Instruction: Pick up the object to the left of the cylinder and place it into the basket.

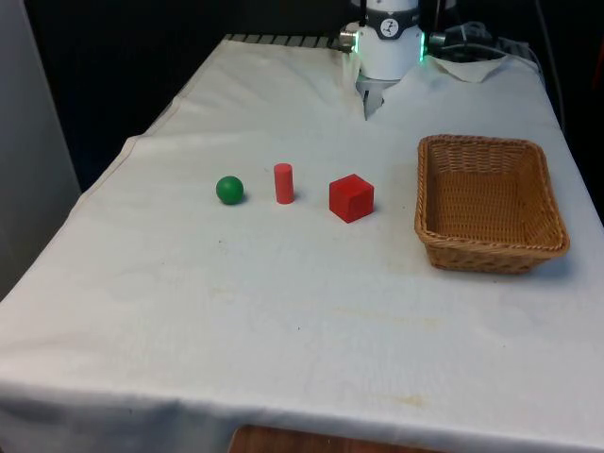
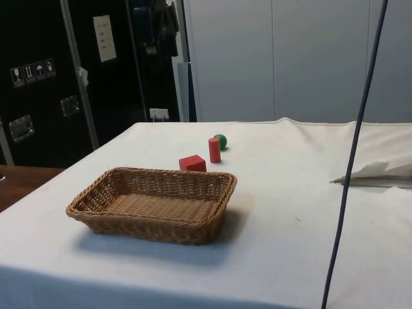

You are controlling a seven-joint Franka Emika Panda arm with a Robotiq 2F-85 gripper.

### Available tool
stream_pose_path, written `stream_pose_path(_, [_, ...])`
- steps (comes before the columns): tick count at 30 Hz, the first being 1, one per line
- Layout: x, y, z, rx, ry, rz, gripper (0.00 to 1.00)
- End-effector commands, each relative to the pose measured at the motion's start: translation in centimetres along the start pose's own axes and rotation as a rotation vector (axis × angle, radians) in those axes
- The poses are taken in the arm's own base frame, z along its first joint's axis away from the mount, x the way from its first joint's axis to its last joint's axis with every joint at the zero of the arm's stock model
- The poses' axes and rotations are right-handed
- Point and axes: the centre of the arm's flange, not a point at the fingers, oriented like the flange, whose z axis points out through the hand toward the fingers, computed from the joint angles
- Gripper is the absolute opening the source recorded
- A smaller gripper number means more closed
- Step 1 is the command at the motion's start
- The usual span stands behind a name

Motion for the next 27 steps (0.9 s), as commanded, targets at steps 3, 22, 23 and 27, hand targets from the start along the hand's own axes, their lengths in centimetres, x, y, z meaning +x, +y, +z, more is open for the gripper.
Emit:
stream_pose_path(3, [-0.2, -0.1, 0.4, -0.024, 0.025, 0.002, 1.00])
stream_pose_path(22, [-1.0, 1.2, 4.8, -0.049, 0.071, 0.001, 1.00])
stream_pose_path(23, [-1.2, 1.3, 5.3, -0.050, 0.075, 0.002, 1.00])
stream_pose_path(27, [-1.4, 1.5, 6.1, -0.050, 0.089, 0.004, 1.00])
